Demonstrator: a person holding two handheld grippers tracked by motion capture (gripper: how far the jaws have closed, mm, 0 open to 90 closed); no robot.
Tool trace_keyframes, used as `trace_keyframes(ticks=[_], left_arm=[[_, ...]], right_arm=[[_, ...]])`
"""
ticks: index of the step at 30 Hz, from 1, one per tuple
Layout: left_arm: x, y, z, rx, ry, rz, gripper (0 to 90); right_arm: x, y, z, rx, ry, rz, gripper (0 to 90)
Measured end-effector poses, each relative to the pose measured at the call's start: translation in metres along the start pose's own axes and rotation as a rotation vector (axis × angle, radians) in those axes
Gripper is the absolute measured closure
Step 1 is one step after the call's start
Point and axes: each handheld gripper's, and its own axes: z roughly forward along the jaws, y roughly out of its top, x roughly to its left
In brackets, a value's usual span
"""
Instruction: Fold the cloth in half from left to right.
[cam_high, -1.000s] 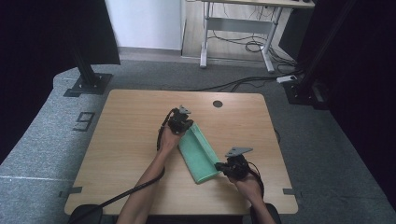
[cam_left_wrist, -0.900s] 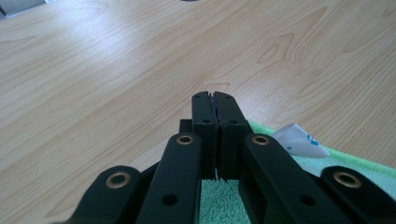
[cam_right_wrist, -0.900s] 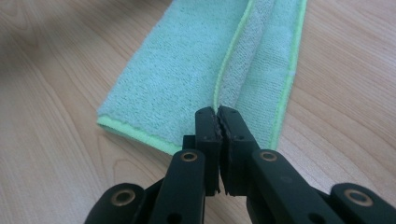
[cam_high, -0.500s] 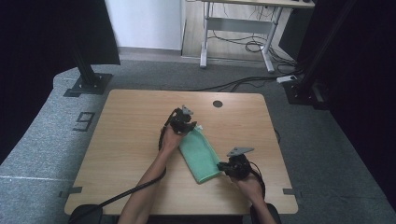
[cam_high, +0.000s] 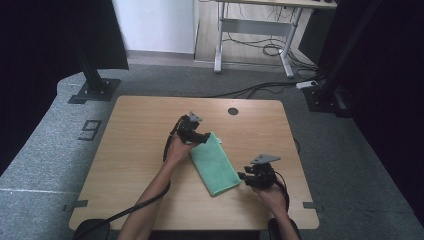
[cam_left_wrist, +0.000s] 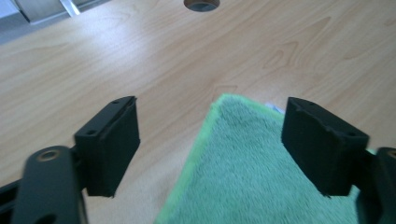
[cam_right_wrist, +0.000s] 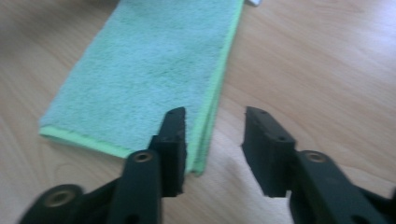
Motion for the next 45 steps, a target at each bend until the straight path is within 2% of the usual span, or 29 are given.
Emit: trace_keyframes(ticks=[6, 10, 16, 21, 28, 31, 33, 38, 41, 45], left_arm=[[-0.005, -0.018, -0.01, 0.003, -0.038, -0.027, 14.0], [-0.013, -0.031, -0.019, 0.011, -0.042, -0.01, 13.0], [-0.023, -0.053, -0.032, 0.025, -0.052, 0.002, 11.2], [-0.033, -0.069, -0.033, 0.056, -0.033, 0.013, 10.8], [-0.044, -0.082, -0.033, 0.094, 0.011, 0.024, 10.6], [-0.045, -0.086, -0.031, 0.107, 0.026, 0.038, 10.6], [-0.043, -0.087, -0.029, 0.103, 0.016, 0.018, 10.5], [-0.036, -0.088, -0.027, 0.1, 0.01, 0.003, 9.2], [-0.031, -0.088, -0.026, 0.098, 0.012, -0.01, 9.2], [-0.027, -0.087, -0.027, 0.104, 0.022, -0.001, 9.2]], right_arm=[[-0.005, 0.001, 0.004, -0.002, -0.027, -0.001, 41.8], [-0.005, -0.001, 0.01, 0.011, -0.04, -0.009, 37.4], [-0.006, -0.004, 0.019, 0.026, -0.028, -0.023, 34.8], [-0.005, -0.006, 0.025, 0.041, -0.036, -0.056, 34.5], [-0.006, -0.01, 0.029, 0.062, -0.038, -0.07, 34.4], [-0.006, -0.01, 0.03, 0.066, -0.037, -0.075, 34.4], [-0.005, -0.011, 0.03, 0.062, -0.032, -0.069, 34.4], [-0.003, -0.013, 0.03, 0.066, -0.007, -0.067, 33.6], [0.003, -0.012, 0.031, 0.067, 0.02, -0.083, 32.2], [0.012, -0.011, 0.034, 0.071, 0.048, -0.113, 29.9]])
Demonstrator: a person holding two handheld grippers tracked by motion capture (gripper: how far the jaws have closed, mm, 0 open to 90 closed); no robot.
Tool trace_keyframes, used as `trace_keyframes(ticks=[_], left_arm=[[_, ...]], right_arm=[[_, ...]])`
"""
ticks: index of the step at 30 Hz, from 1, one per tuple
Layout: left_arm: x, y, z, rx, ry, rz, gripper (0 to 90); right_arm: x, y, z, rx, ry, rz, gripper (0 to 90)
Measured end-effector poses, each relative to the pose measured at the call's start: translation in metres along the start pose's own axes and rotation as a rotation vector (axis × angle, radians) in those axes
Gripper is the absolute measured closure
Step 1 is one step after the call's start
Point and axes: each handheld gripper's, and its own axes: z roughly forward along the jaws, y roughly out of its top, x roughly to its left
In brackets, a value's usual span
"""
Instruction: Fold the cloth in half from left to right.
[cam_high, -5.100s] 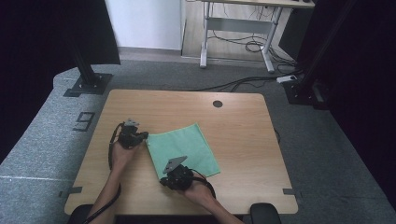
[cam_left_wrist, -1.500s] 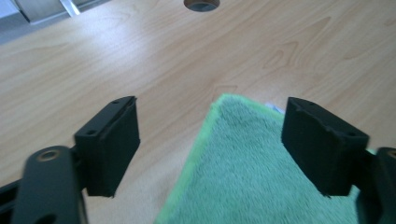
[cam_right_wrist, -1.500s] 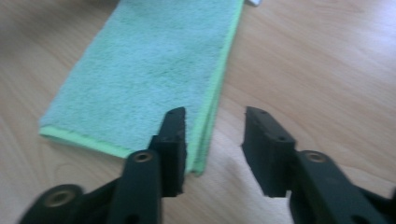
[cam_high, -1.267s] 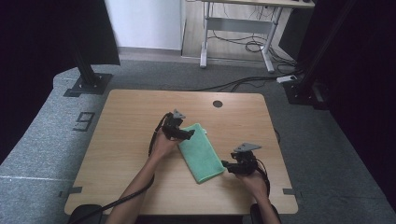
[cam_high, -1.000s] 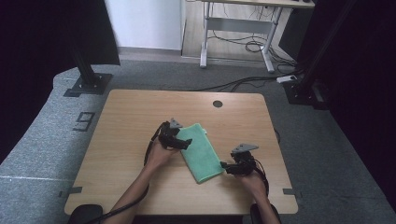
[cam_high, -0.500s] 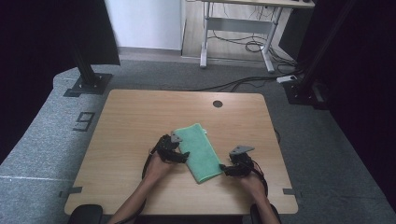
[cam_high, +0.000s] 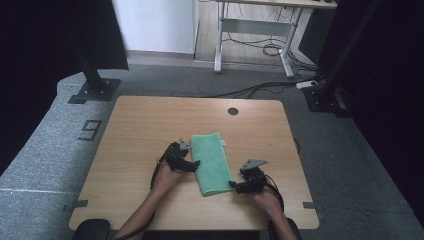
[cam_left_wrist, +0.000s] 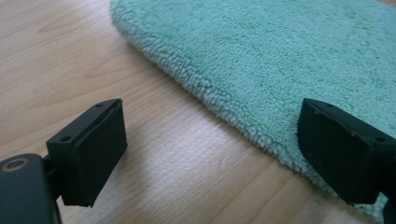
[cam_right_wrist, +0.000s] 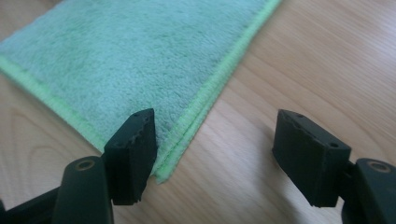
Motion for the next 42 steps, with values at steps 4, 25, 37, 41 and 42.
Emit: trace_keyframes(ticks=[4, 25, 37, 41, 42], left_arm=[[0.004, 0.001, 0.0, 0.007, 0.011, 0.007, 9.2], [0.033, -0.002, -0.003, 0.016, 0.033, -0.037, 9.2], [0.039, -0.009, -0.007, 0.004, 0.033, -0.063, 9.5], [0.04, -0.009, -0.006, 0.005, 0.027, -0.071, 9.5], [0.04, -0.009, -0.006, 0.007, 0.025, -0.071, 9.5]], right_arm=[[0.008, 0.003, 0.003, -0.001, 0.007, -0.017, 27.9], [0.04, 0.023, 0.026, -0.012, 0.004, -0.047, 21.6], [0.042, 0.026, 0.031, -0.023, 0.015, -0.043, 21.1], [0.041, 0.026, 0.031, -0.023, 0.018, -0.045, 20.9], [0.041, 0.026, 0.031, -0.022, 0.021, -0.04, 21.0]])
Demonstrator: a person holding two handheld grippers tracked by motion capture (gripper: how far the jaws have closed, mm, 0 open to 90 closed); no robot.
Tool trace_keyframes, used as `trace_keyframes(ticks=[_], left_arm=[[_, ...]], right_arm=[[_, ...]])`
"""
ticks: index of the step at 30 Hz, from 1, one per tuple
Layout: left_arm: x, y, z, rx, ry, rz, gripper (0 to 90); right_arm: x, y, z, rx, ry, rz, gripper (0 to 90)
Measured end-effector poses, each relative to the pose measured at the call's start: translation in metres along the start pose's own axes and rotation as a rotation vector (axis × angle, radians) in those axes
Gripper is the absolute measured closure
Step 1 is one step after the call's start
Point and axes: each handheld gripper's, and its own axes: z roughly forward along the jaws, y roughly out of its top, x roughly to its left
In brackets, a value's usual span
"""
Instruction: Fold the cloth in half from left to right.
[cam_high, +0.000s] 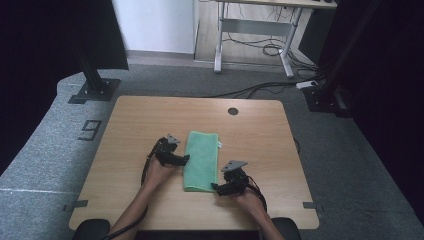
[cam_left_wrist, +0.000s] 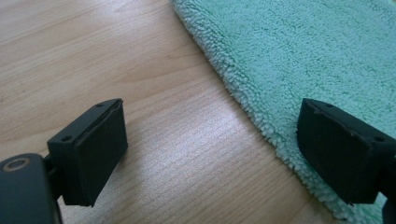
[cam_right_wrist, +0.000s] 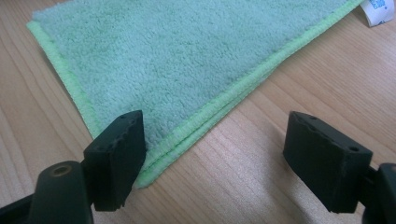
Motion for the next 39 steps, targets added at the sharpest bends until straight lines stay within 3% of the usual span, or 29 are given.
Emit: trace_keyframes(ticks=[7, 11, 24, 33, 39], left_arm=[[-0.002, 0.0, -0.004, -0.012, -0.006, 0.024, 9.4], [-0.005, -0.001, -0.012, -0.026, -0.031, 0.04, 8.1], [-0.008, -0.019, -0.063, -0.075, -0.112, 0.056, 4.8], [-0.011, -0.042, -0.086, -0.068, -0.096, 0.11, 0.0], [-0.007, -0.058, -0.089, -0.057, -0.094, 0.097, 0.0]], right_arm=[[-0.001, 0.001, 0.0, 0.0, 0.001, -0.006, 21.6], [-0.002, 0.001, -0.003, 0.0, 0.015, 0.02, 19.9], [-0.014, 0.003, -0.024, -0.039, -0.001, 0.031, 13.9], [-0.022, -0.001, -0.032, -0.013, -0.039, 0.025, 3.9], [-0.029, -0.009, -0.038, -0.013, -0.074, 0.034, 0.0]])
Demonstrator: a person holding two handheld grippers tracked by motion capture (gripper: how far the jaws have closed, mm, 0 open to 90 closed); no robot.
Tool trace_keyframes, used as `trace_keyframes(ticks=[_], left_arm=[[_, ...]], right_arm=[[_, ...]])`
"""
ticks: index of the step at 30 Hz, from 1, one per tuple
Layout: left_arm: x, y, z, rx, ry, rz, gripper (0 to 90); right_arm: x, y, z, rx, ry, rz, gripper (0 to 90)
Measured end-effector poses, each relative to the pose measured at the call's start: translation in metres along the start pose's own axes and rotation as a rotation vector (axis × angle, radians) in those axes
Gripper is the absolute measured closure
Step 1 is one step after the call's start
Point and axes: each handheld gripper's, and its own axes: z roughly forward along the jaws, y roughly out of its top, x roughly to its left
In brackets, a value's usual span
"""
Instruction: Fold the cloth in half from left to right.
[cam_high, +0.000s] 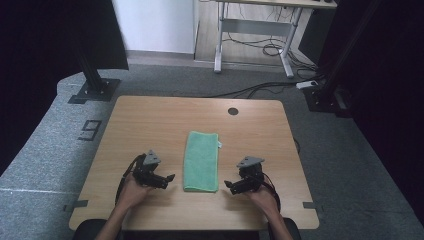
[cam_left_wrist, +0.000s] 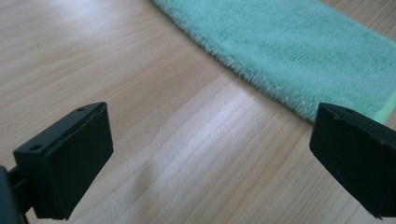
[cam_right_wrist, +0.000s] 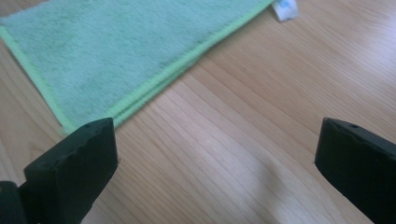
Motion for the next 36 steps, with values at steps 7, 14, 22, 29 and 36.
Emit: trace_keyframes(ticks=[7, 14, 22, 29, 36], left_arm=[[0.003, -0.011, -0.002, 0.02, 0.004, -0.006, 0.0], [0.004, -0.019, 0.007, 0.064, 0.003, 0.009, 0.0], [0.004, -0.023, 0.013, 0.084, 0.004, 0.023, 0.0], [0.004, -0.022, 0.015, 0.092, 0.003, -0.003, 0.0], [0.004, -0.023, 0.014, 0.093, 0.008, -0.011, 0.0]], right_arm=[[-0.015, -0.012, -0.007, -0.009, -0.032, 0.048, 0.0], [-0.025, -0.023, -0.003, 0.009, -0.057, 0.083, 0.0], [-0.034, -0.033, 0.004, 0.009, -0.08, 0.117, 0.0], [-0.034, -0.035, 0.007, 0.002, -0.092, 0.121, 0.0], [-0.034, -0.035, 0.007, 0.002, -0.094, 0.124, 0.0]])
